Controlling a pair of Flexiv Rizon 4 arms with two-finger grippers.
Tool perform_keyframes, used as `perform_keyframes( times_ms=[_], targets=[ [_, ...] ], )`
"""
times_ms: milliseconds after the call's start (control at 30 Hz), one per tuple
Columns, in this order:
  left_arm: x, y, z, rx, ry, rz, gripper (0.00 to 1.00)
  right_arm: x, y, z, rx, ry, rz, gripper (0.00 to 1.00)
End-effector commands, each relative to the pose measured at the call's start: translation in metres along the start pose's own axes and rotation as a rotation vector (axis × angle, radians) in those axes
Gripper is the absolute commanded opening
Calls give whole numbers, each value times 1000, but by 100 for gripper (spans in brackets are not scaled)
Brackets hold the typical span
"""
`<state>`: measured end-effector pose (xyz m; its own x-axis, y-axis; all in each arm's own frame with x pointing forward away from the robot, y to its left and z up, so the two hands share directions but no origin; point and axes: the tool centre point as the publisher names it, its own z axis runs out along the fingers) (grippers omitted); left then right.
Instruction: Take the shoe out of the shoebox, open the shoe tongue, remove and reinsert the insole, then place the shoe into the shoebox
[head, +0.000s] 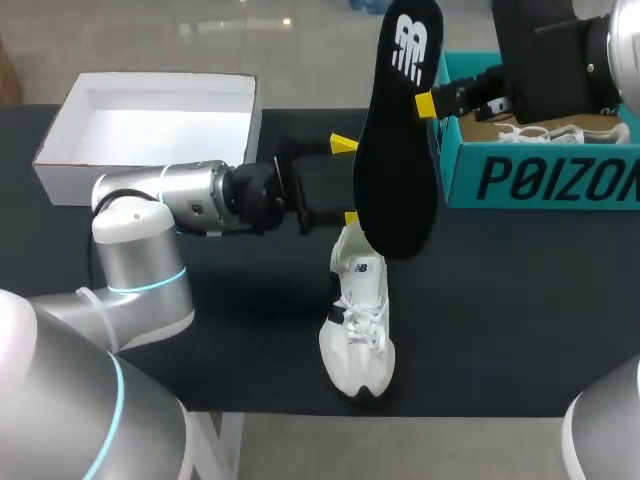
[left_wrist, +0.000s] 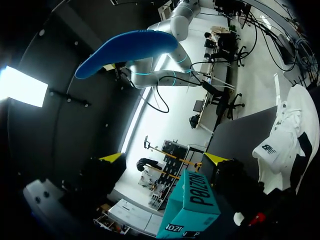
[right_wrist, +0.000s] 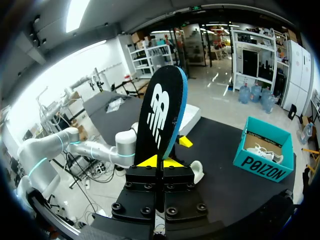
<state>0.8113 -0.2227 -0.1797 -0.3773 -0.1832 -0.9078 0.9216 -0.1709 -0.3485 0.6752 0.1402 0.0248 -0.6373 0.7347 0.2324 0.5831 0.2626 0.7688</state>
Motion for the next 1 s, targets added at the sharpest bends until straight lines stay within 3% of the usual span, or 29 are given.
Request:
perform_keyframes(
  times_ms=[33,867,1000],
  targets=[
    [0,-2,2,-6,-2,2,100,0,3,3,4,0,2,0],
    [0,-2,2,-6,-2,2,100,0,3,3,4,0,2,0],
    [2,-4,5,1,-12,14,100,-22,-16,-8,-16,72,53,0]
  ],
)
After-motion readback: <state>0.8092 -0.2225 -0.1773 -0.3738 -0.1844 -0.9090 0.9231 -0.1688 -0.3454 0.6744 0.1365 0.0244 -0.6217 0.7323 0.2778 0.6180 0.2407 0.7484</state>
